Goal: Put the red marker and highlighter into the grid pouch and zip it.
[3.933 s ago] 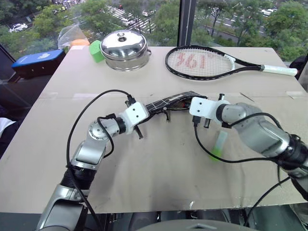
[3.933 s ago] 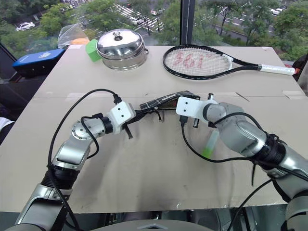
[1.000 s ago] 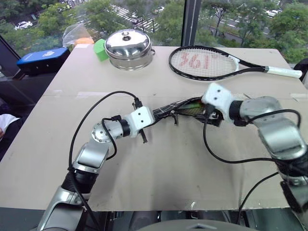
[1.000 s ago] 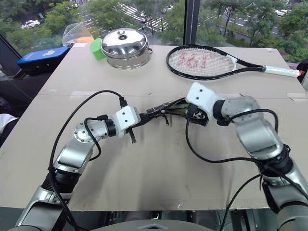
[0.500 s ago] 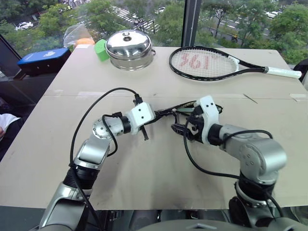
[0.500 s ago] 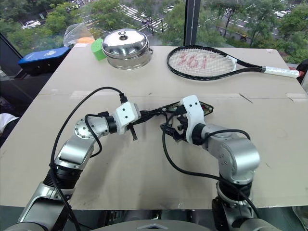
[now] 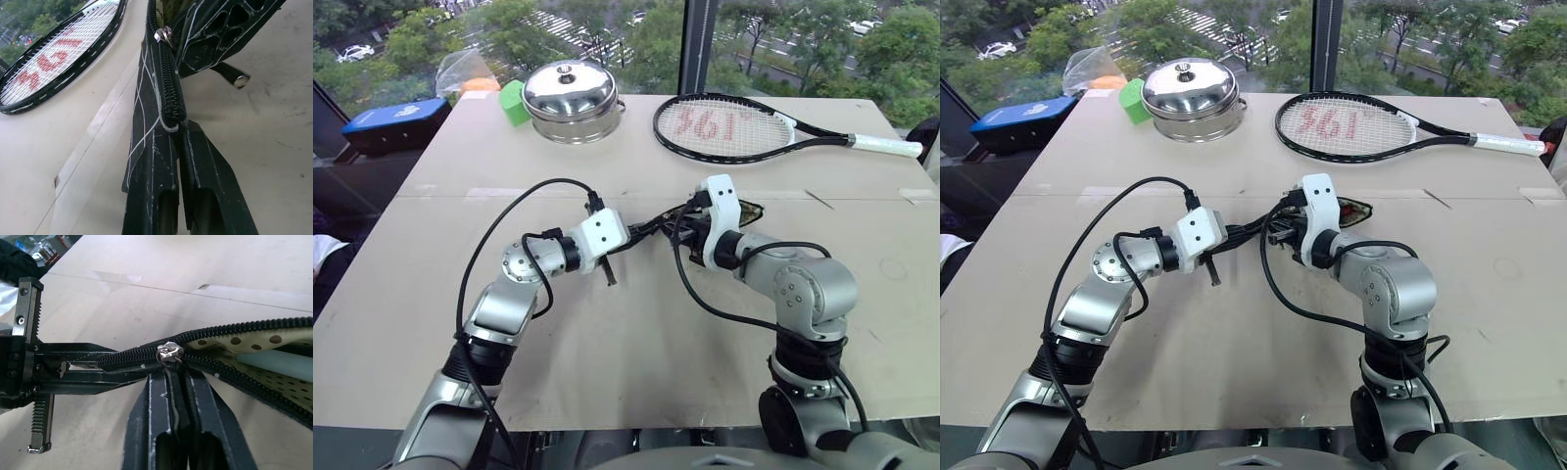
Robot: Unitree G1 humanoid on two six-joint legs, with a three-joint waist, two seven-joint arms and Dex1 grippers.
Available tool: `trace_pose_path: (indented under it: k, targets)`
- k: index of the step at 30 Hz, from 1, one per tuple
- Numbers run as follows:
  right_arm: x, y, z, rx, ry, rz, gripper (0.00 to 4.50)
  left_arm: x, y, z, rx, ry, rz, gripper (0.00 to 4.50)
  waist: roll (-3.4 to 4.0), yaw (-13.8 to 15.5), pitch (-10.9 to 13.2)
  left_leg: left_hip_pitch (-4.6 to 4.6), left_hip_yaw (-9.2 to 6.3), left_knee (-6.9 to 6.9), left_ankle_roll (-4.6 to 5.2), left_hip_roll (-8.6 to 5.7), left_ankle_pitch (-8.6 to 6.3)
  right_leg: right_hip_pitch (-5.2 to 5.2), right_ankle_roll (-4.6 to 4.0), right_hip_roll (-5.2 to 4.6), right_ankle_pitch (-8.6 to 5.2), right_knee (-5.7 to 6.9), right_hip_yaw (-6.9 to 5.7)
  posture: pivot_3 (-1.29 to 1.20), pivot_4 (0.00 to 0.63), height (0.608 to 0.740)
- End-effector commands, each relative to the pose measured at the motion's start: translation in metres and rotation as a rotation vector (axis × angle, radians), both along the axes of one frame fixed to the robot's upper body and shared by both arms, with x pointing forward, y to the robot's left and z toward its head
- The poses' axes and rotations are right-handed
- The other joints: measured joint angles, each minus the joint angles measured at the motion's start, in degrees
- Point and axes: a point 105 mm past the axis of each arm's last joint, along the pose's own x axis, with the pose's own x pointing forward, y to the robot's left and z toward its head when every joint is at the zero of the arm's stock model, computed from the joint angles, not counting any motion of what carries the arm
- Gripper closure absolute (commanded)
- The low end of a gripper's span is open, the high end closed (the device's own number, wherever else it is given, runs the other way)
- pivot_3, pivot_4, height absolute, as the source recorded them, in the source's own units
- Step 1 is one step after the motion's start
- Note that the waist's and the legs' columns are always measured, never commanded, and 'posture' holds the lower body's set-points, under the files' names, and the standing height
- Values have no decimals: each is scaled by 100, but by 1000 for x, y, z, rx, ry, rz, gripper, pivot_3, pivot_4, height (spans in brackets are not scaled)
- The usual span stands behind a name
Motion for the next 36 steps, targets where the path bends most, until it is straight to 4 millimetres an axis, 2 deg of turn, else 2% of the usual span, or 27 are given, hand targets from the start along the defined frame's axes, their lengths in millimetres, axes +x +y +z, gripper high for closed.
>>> trace_pose_path:
  k: [1, 4, 7, 10, 12, 15, 18, 19, 21, 23, 24, 26, 27, 29, 32, 36]
  targets:
    - [-1, -14, 7, -33, -70, -57, 4433, -2, -2, 12, -14, -48, -9, 4500, 0, -21, 0, 0, 0, 0, 0, 0, 0, 0, 0, 0, 0, 0, 0, 0, 150, 740]
    - [1, -46, 3, -126, -96, -155, 4433, 0, 1, 12, -8, -49, 10, 4500, 0, -26, 0, -2, -1, -1, 0, 2, 0, 0, 0, -3, 0, -2, -1, 0, 150, 740]
    - [5, -106, -2, -328, -132, -323, 4433, 2, 5, 11, -1, -50, 25, 4500, 2, -13, 2, -5, 1, 0, 2, 0, -1, 0, 1, -9, 0, -5, 2, 0, 150, 740]
    - [5, -176, -4, -531, -138, -501, 4433, 3, 6, 10, 4, -51, 27, 4500, 2, 4, 3, -5, 2, 0, 24, -1, -14, 0, 1, -18, -1, -8, 1, 0, 150, 740]
    - [0, -197, -5, -579, -130, -523, 4433, 4, 6, 8, 8, -55, 23, 4500, 3, -18, 3, -3, 5, -2, 25, -1, -15, 0, 1, -15, -1, -9, 4, 0, 150, 740]
    - [-2, -196, -7, -661, -179, -447, 4433, 6, 1, 3, 41, -74, -2, 4500, 3, -54, 3, 3, 5, -3, 26, 1, -15, 0, 2, 2, -1, -7, 10, 0, 150, 740]
    - [-10, -172, -16, -644, -254, -238, 4433, 7, -4, -7, 81, -68, -51, 4500, 2, -35, 3, 7, 1, -7, 27, 5, -16, 0, 2, 12, -2, -6, 9, 0, 150, 740]
    - [-14, -171, -18, -630, -267, -208, 4177, 7, -3, -7, 60, -36, -59, 4189, 2, -32, 3, 7, 2, -7, 28, 5, -16, 0, 2, 12, -2, -6, 9, 0, 150, 740]
    - [-21, -174, -18, -614, -285, -180, 3609, 6, 1, -4, 0, 21, -73, 3613, 0, -26, 4, 6, 4, -6, 28, 6, -16, 0, 3, 11, -3, -9, 10, 0, 150, 740]
    - [-39, -179, -15, -571, -321, -123, 2861, -1, 14, 2, -108, 116, -78, 2842, -2, 5, 5, 1, 5, -3, 28, 7, -16, 0, 3, 8, -2, -11, 12, 0, 150, 740]
    - [-47, -182, -13, -544, -335, -107, 2336, -6, 20, 2, -157, 179, -82, 2334, -3, 7, 5, -2, 4, -2, 29, 12, -17, 0, 5, 5, -3, -15, 11, 0, 150, 740]
    - [-68, -193, -10, -467, -346, -86, 1529, -30, 32, 1, -220, 317, -128, 1551, -2, 9, 5, 0, 6, -2, 28, 16, -17, 0, 6, 0, -3, -15, 15, 0, 150, 740]
    - [-78, -199, -8, -434, -350, -77, 916, -40, 39, -2, -227, 372, -127, 974, -2, -1, 4, 2, 6, -3, 28, 18, -17, 1, 10, -2, -6, -14, 15, 0, 150, 740]
    - [-98, -208, -4, -393, -372, -59, 66, -55, 52, -1, -264, 450, -110, 149, -3, 2, 4, 8, 5, -7, 30, 21, -20, 5, 20, -4, -12, -14, 16, 0, 150, 740]
    - [-129, -231, 4, -443, -457, -64, 16, -78, 74, 3, -318, 521, -55, 59, 2, 35, 7, 12, 5, -6, 31, 21, -21, 8, 24, -10, -16, -11, 14, 0, 150, 740]
    - [-154, -251, 2, -475, -421, -80, 16, -103, 94, -4, -295, 579, 18, 59, 12, 89, 11, 36, 10, -4, 31, 22, -23, 16, 19, -21, -44, -13, 18, 0, 150, 740]
